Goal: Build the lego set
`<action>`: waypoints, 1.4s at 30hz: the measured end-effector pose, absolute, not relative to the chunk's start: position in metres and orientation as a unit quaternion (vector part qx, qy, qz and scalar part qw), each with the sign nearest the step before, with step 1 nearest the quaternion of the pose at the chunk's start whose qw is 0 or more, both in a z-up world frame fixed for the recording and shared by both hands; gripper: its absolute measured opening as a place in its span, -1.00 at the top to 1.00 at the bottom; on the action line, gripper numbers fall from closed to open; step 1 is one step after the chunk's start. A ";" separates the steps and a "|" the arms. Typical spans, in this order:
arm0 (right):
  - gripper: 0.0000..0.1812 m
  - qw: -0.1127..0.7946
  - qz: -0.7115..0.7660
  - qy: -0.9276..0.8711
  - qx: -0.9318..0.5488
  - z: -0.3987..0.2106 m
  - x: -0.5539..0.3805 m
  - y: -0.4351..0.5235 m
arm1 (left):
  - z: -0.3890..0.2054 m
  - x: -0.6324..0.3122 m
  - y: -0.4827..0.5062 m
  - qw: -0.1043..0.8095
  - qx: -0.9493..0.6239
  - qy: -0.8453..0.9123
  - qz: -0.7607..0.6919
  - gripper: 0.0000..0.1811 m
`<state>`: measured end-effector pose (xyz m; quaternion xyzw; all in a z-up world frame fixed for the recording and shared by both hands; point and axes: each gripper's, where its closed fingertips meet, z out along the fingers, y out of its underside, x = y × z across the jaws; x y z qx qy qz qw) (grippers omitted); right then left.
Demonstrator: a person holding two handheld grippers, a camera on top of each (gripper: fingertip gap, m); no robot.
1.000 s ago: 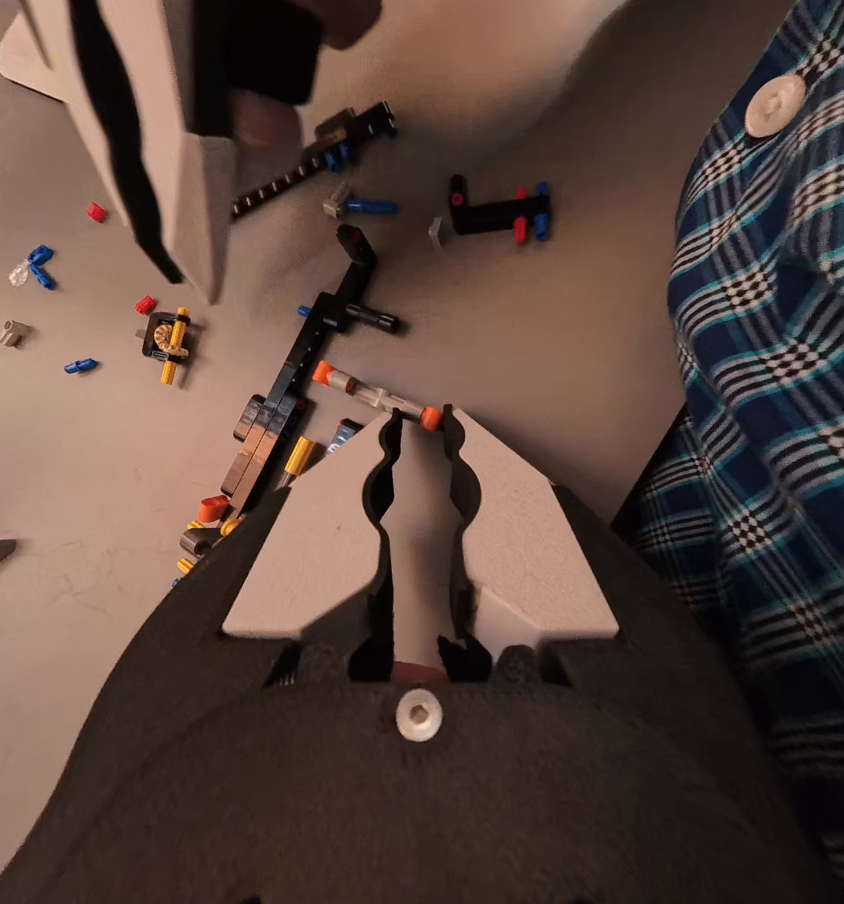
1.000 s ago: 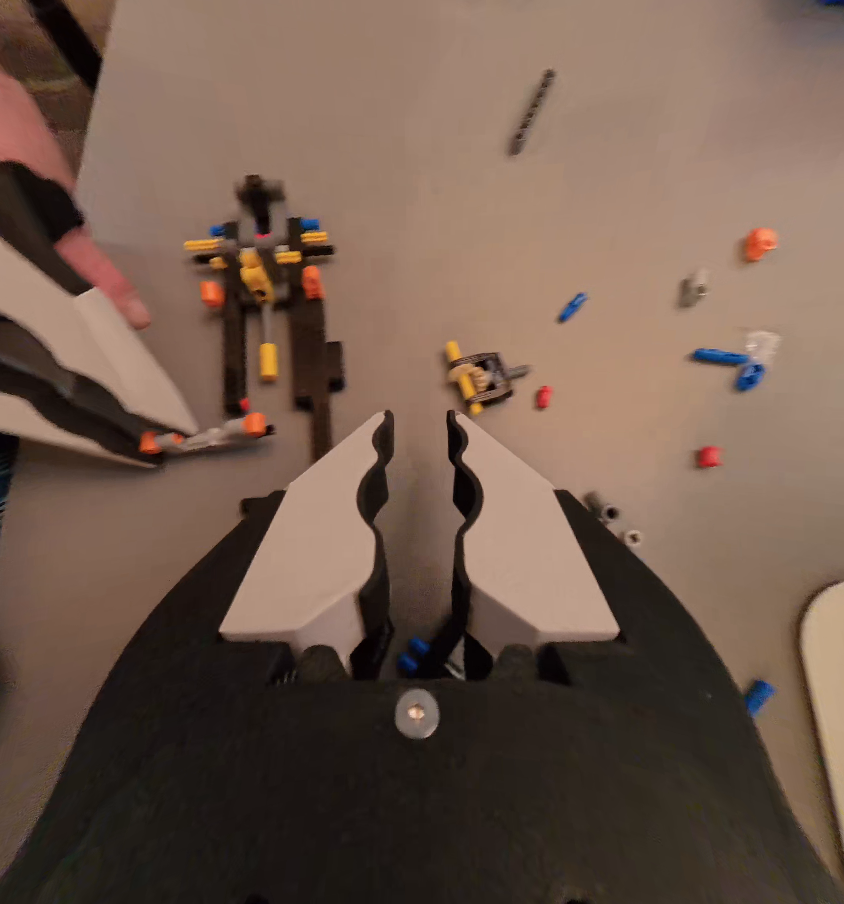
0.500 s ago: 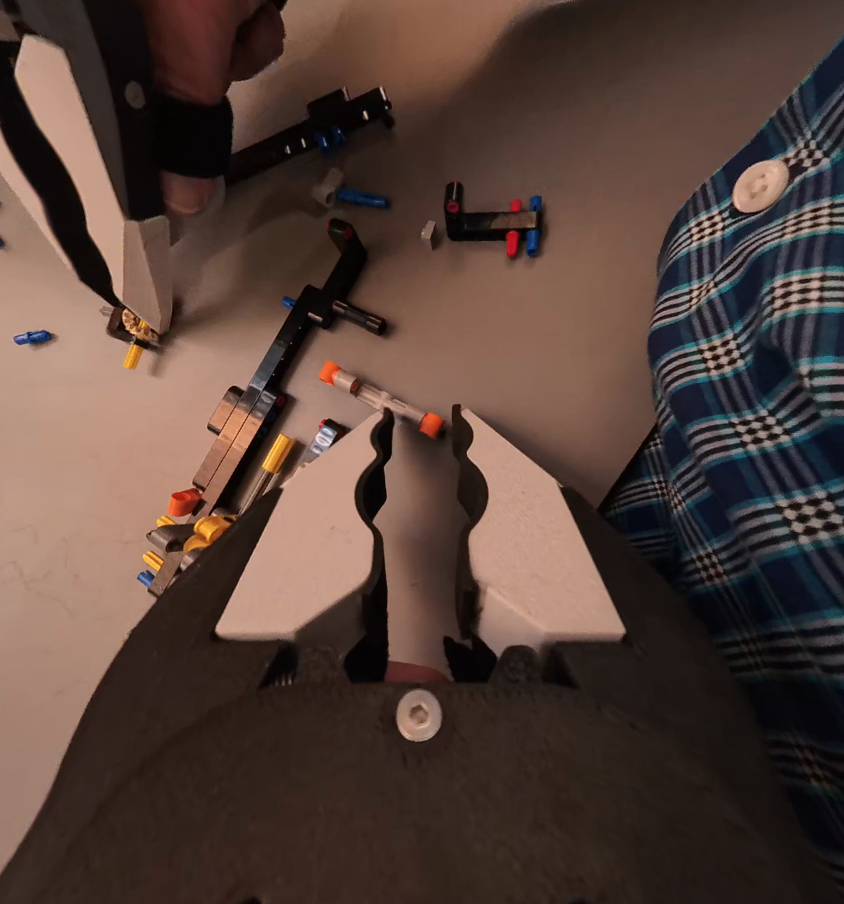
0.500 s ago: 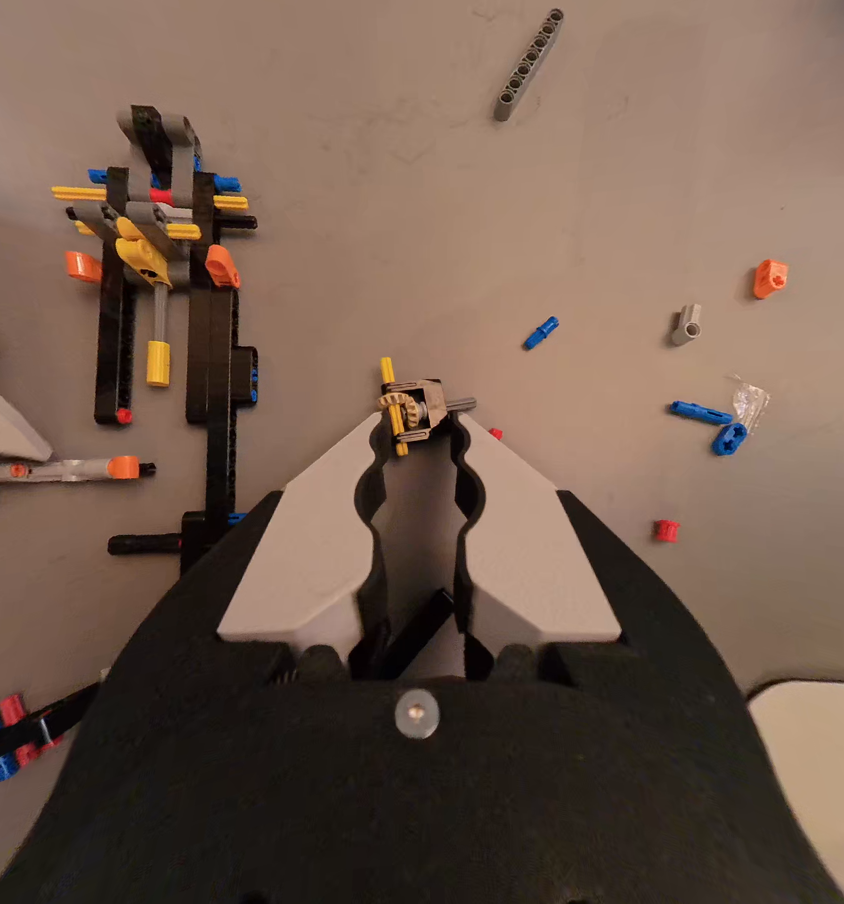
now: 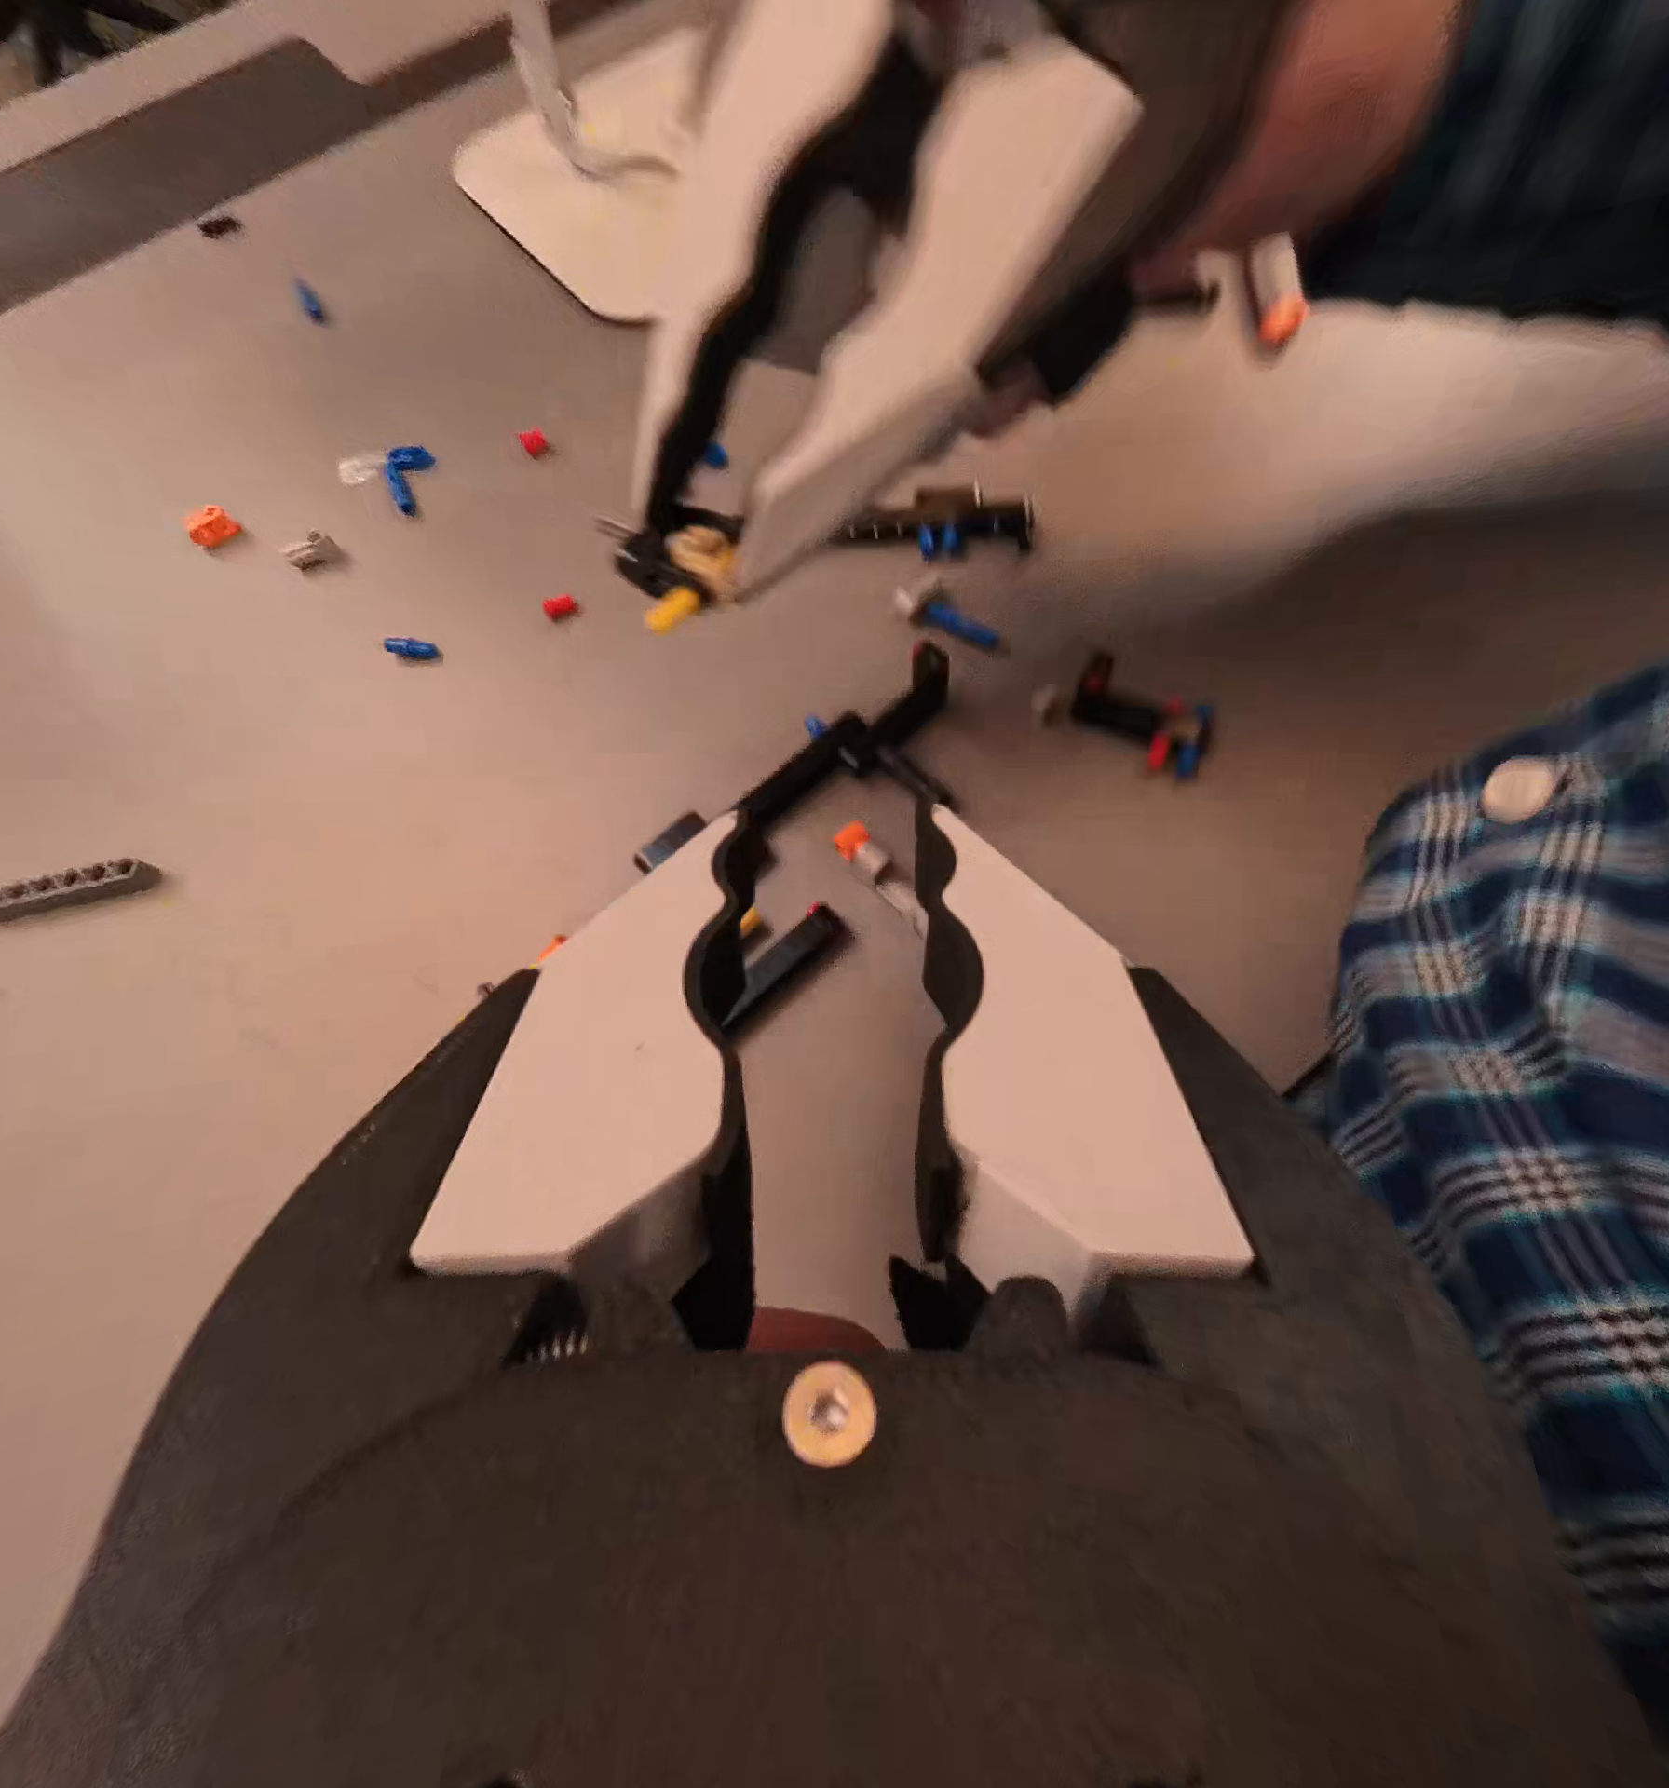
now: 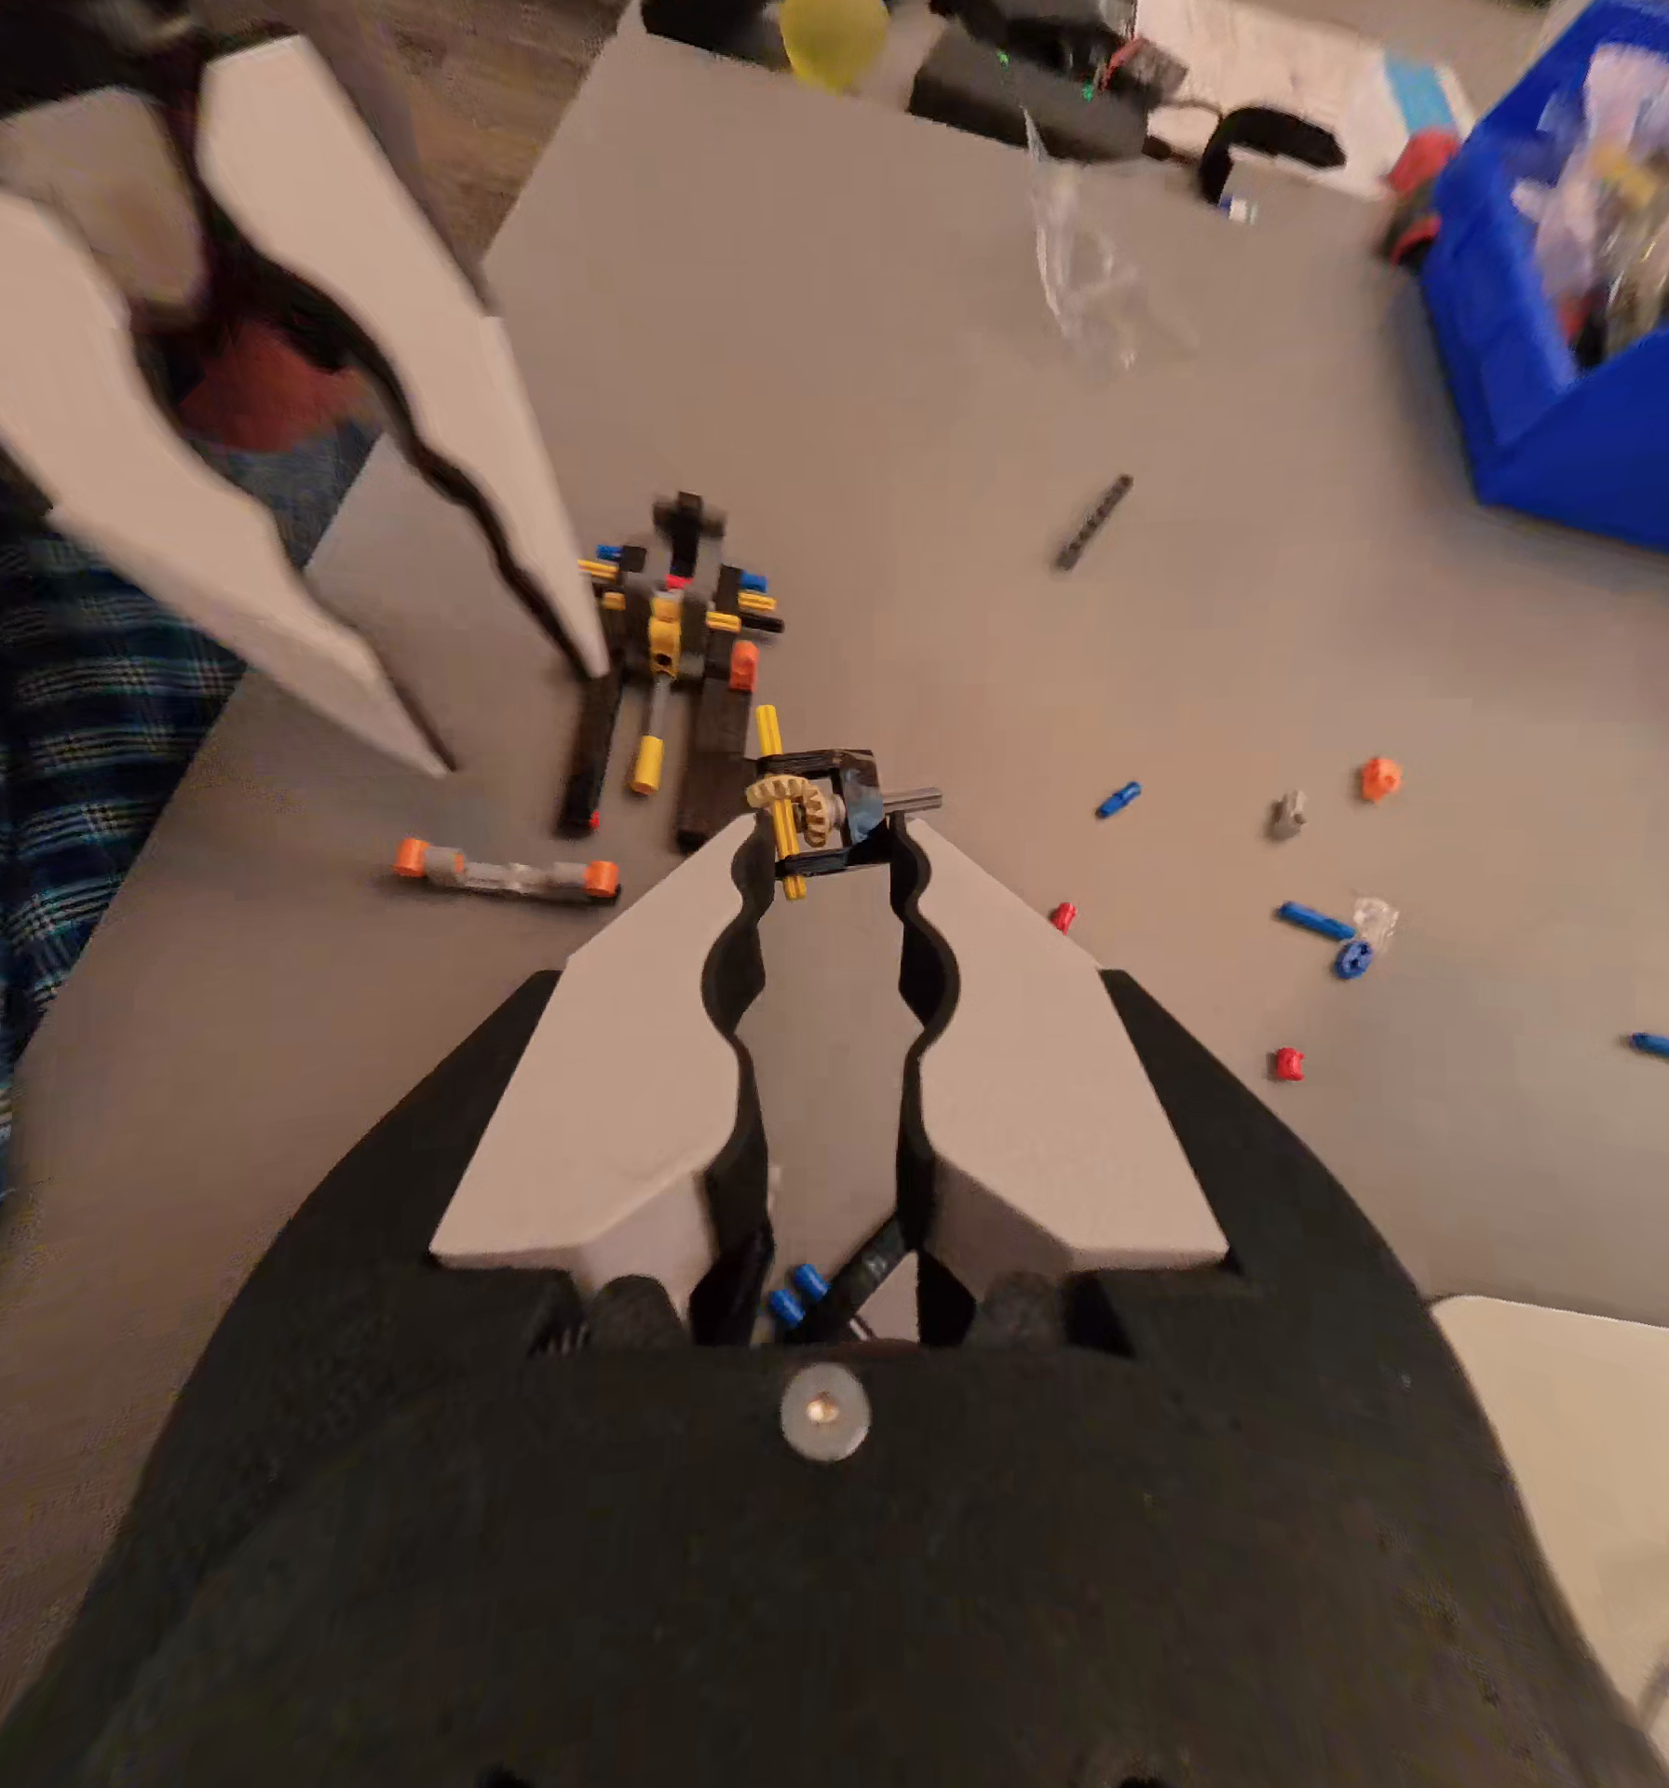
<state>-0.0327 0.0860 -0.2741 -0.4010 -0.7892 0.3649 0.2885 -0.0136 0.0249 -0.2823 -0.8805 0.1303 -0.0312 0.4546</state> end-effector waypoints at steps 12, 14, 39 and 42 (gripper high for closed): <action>0.77 0.385 0.323 -0.813 -0.294 -0.253 0.002 0.044 | -0.260 0.009 0.032 0.496 -0.839 0.008 -0.223 0.88; 0.77 0.393 0.316 -0.815 -0.286 -0.253 0.004 0.043 | -0.256 0.011 0.031 0.500 -0.830 -0.003 -0.247 0.89; 0.68 0.317 0.391 -0.803 -0.319 -0.255 0.013 0.040 | -0.264 0.016 0.016 0.494 -0.815 0.027 -0.304 0.97; 0.68 0.267 0.424 -0.792 -0.348 -0.258 0.017 0.039 | -0.260 0.015 0.016 0.499 -0.811 0.033 -0.304 0.97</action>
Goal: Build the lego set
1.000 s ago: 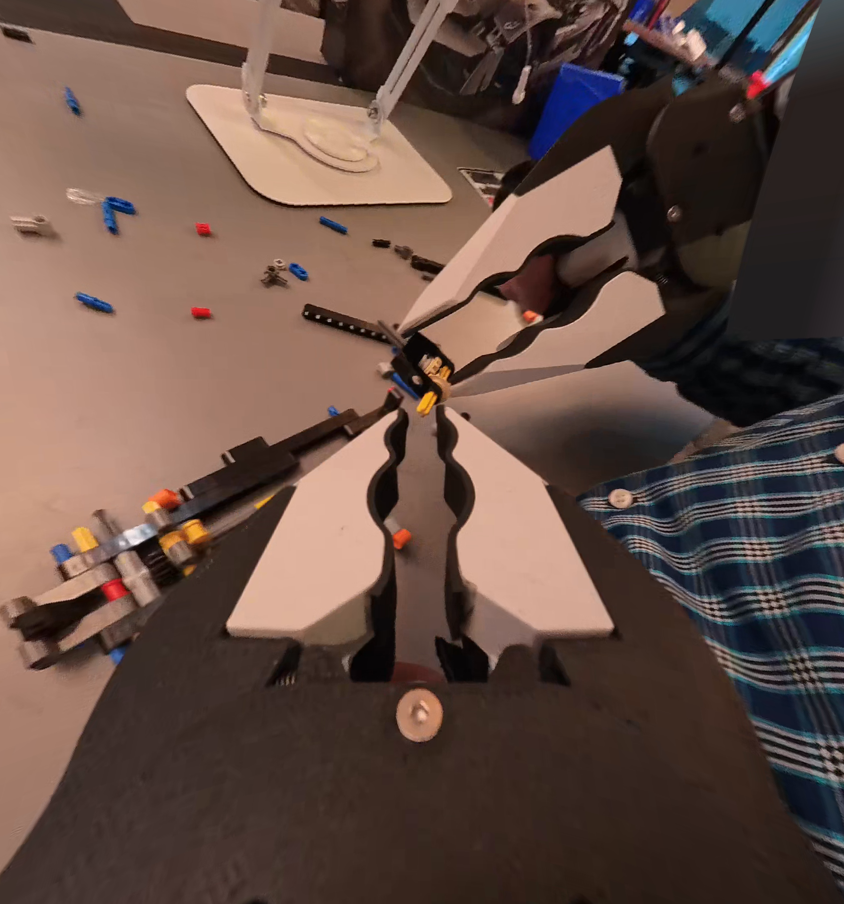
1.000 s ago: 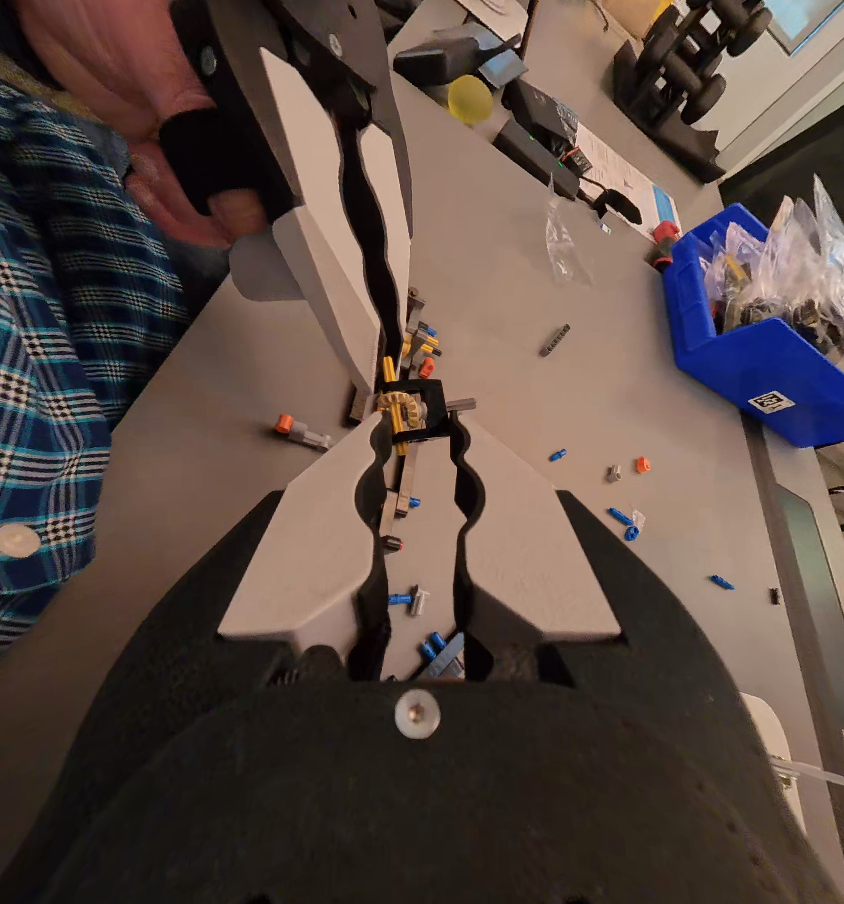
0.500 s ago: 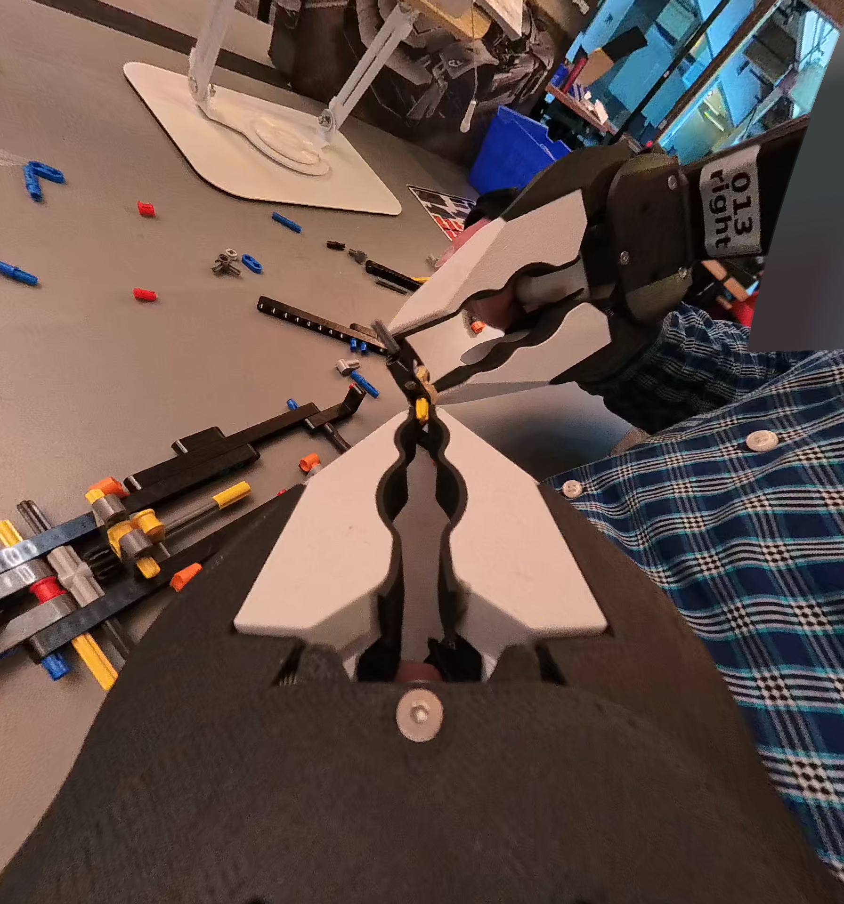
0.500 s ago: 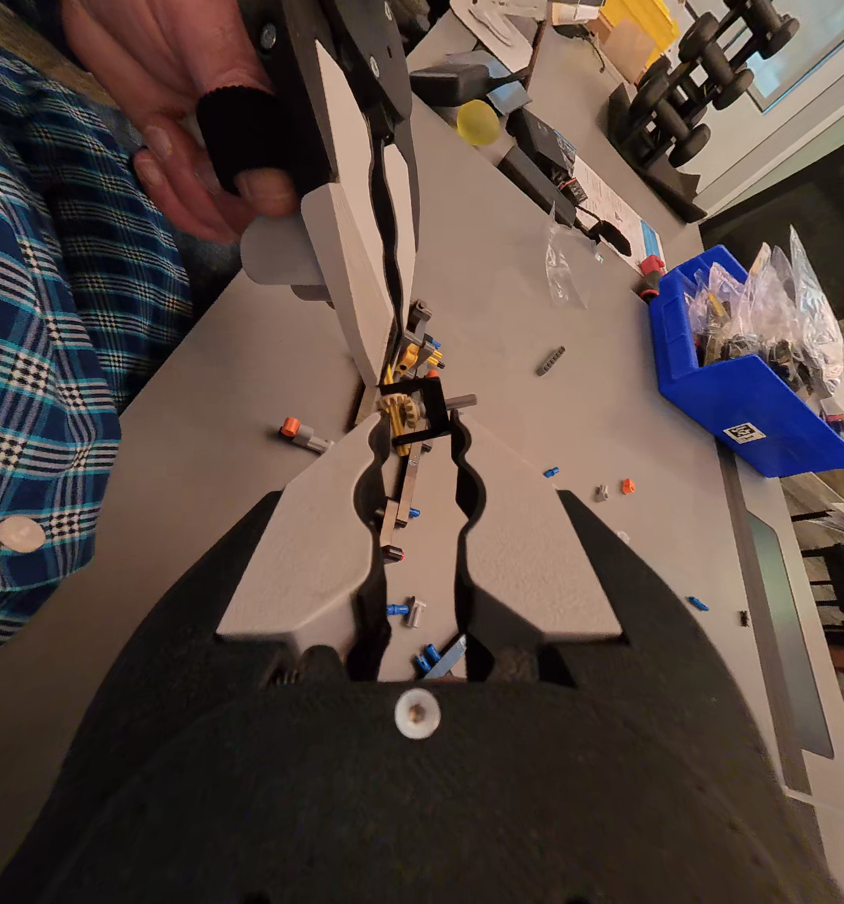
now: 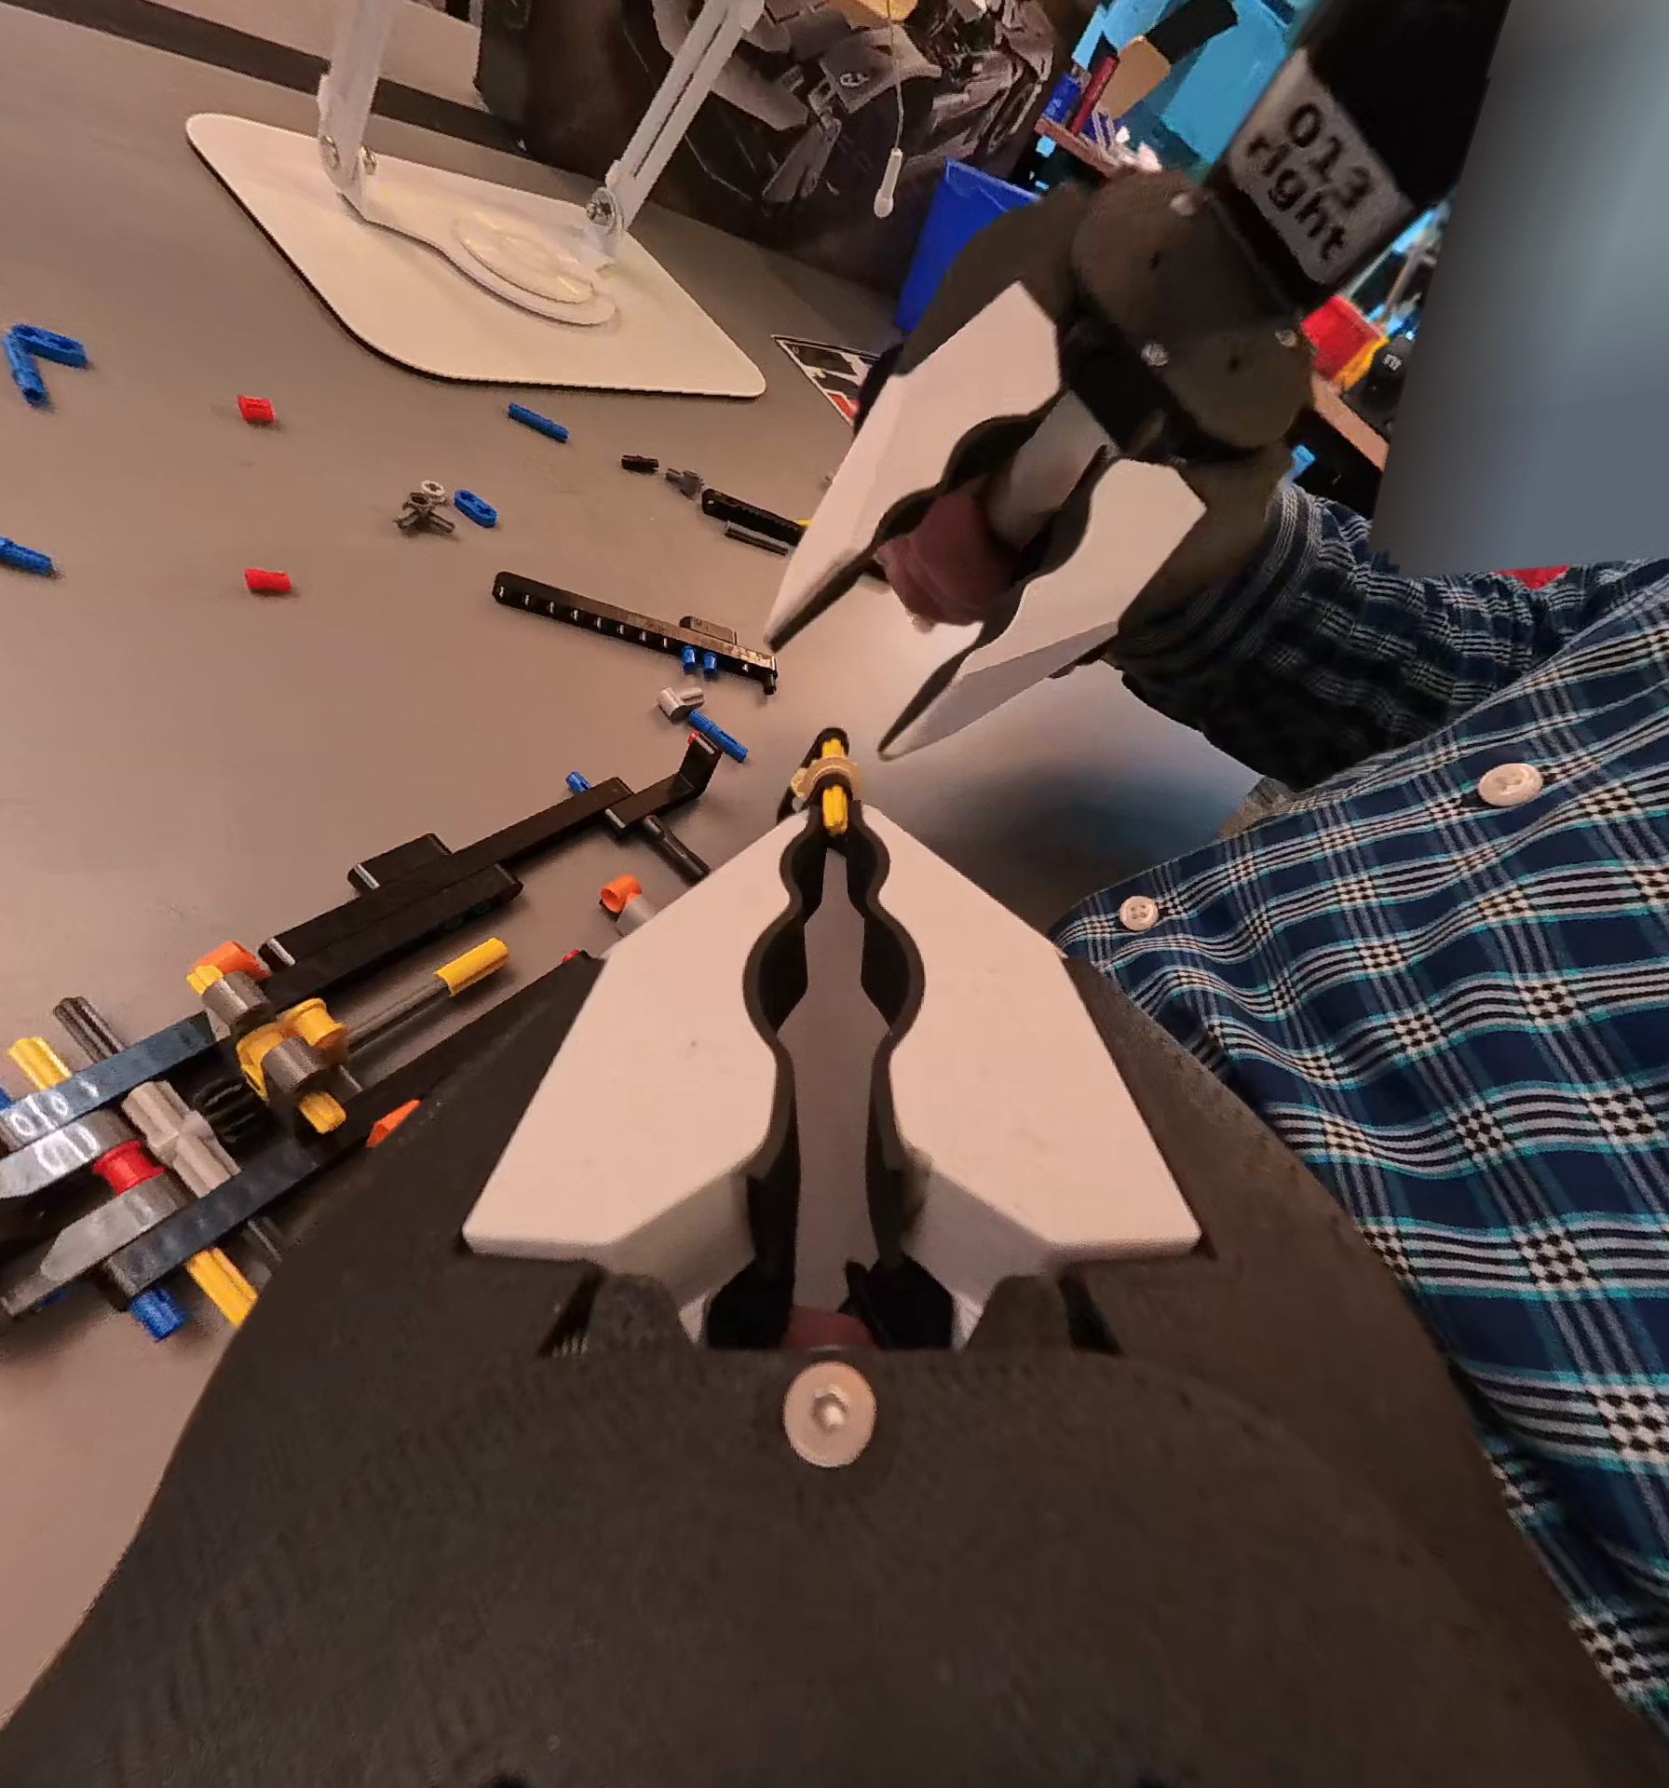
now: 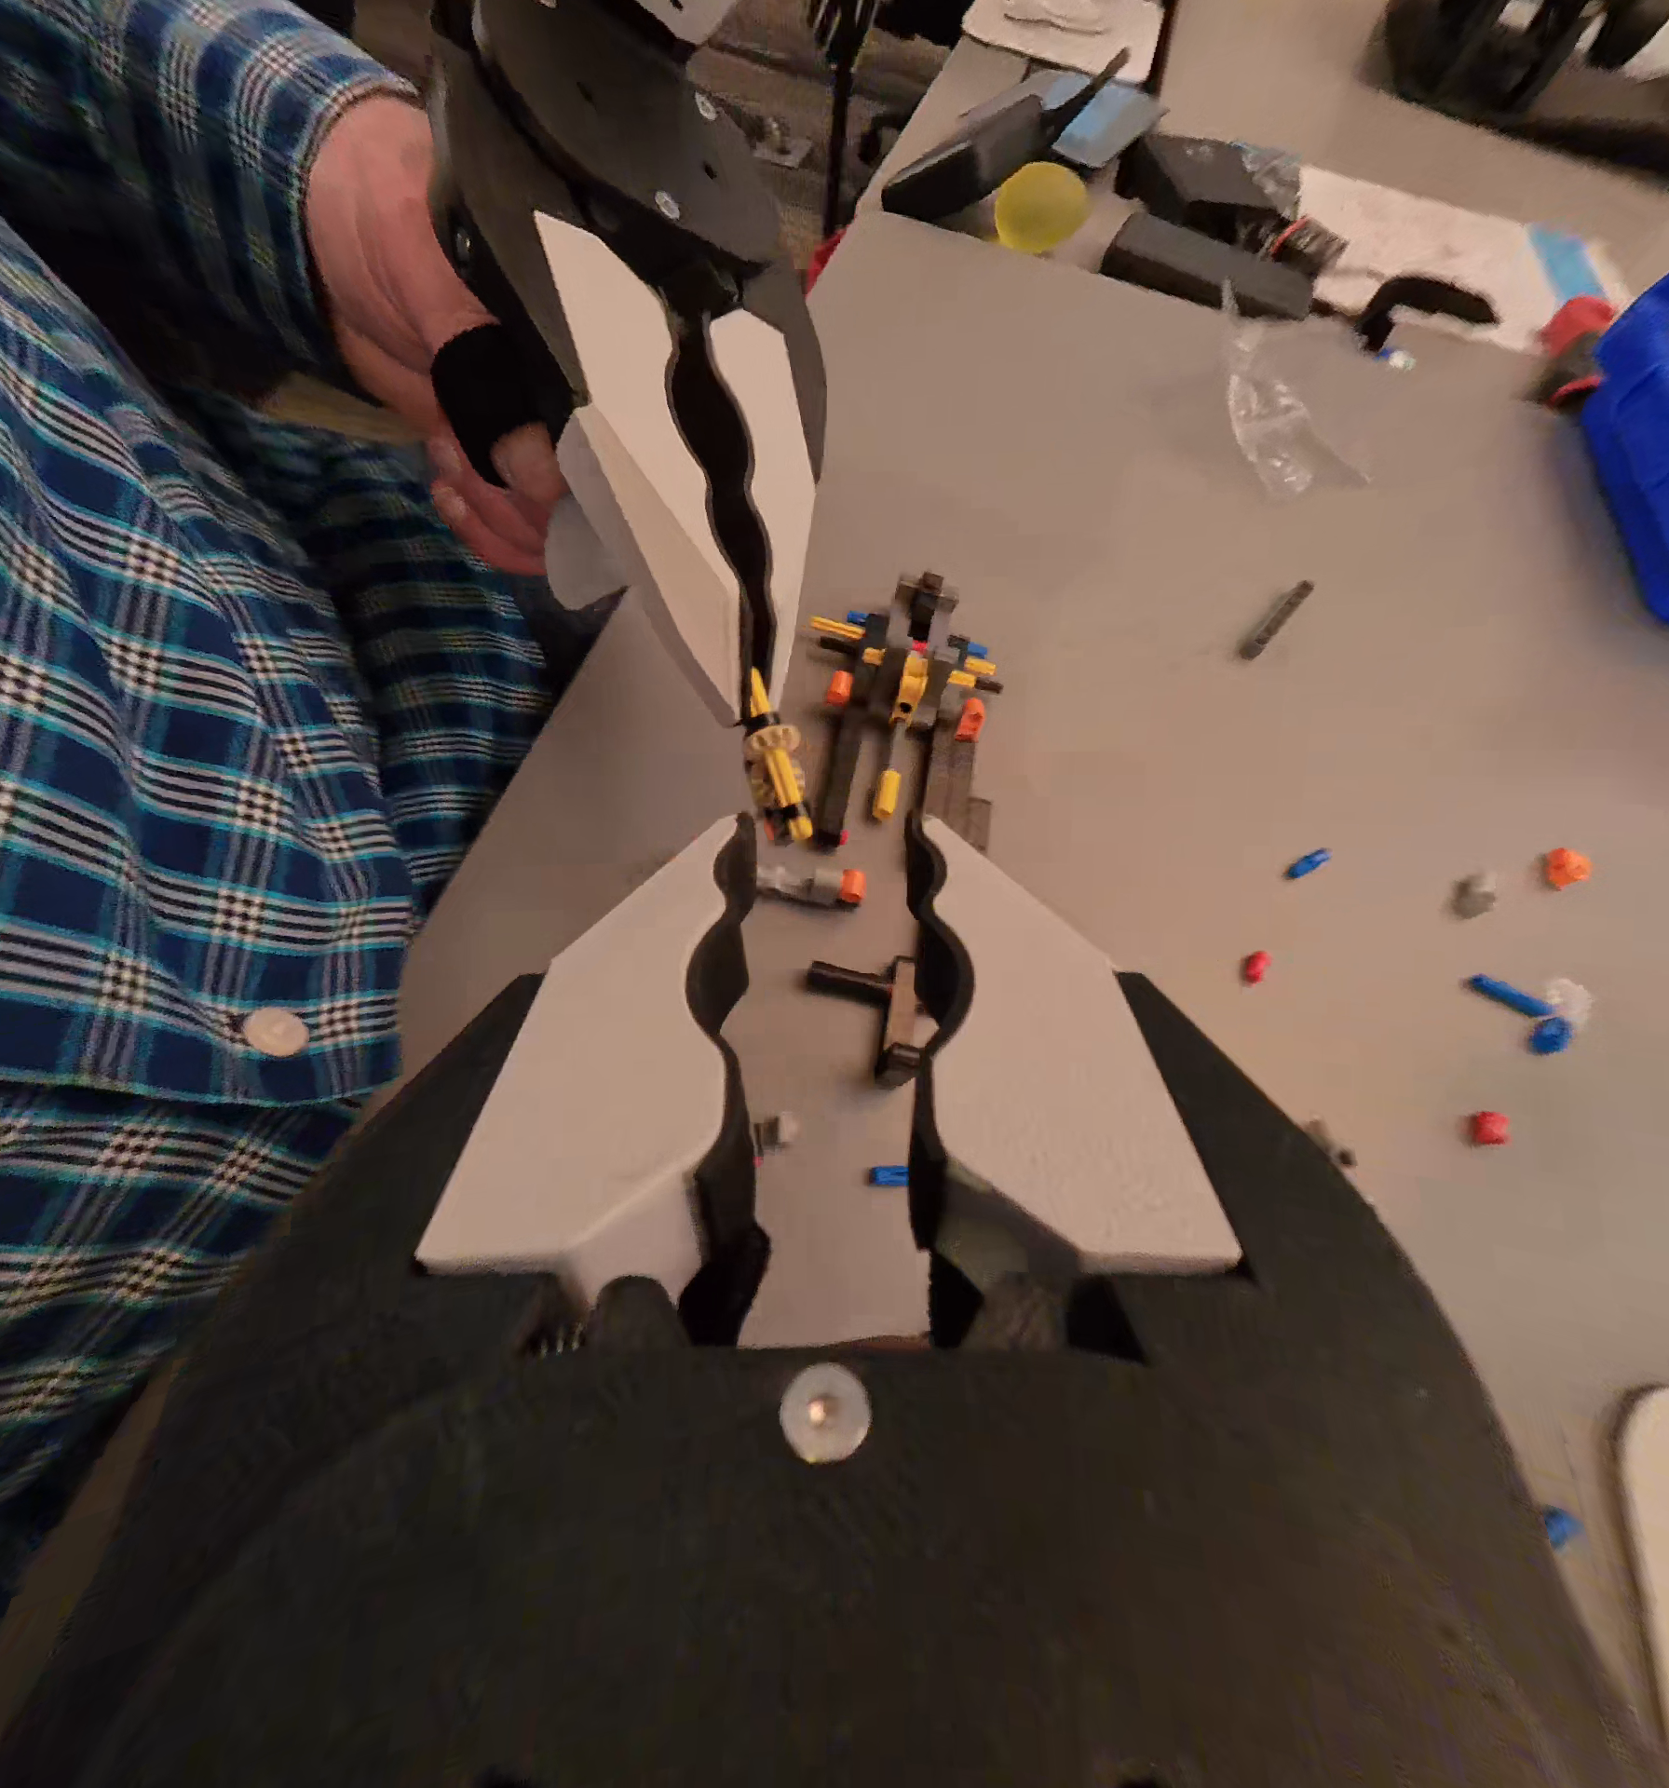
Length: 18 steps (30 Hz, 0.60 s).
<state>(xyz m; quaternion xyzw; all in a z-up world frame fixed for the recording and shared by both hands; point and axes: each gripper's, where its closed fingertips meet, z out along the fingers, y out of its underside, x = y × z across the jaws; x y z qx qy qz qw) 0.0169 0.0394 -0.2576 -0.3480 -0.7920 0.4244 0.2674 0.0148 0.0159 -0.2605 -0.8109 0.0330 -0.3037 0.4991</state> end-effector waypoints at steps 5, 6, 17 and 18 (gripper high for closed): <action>0.67 0.140 0.487 -0.758 -0.411 -0.263 0.026 0.034 | -0.251 0.014 0.019 0.510 -0.804 0.047 -0.303 0.97; 0.67 0.117 0.501 -0.745 -0.424 -0.263 0.027 0.033 | -0.248 0.015 0.019 0.516 -0.799 0.054 -0.303 0.97; 0.55 -0.146 0.692 -0.506 -0.494 -0.228 0.043 0.025 | -0.208 0.023 0.013 0.567 -0.775 0.194 -0.201 0.98; 0.55 -0.166 0.709 -0.479 -0.489 -0.224 0.044 0.023 | -0.206 0.023 0.013 0.567 -0.775 0.205 -0.188 0.98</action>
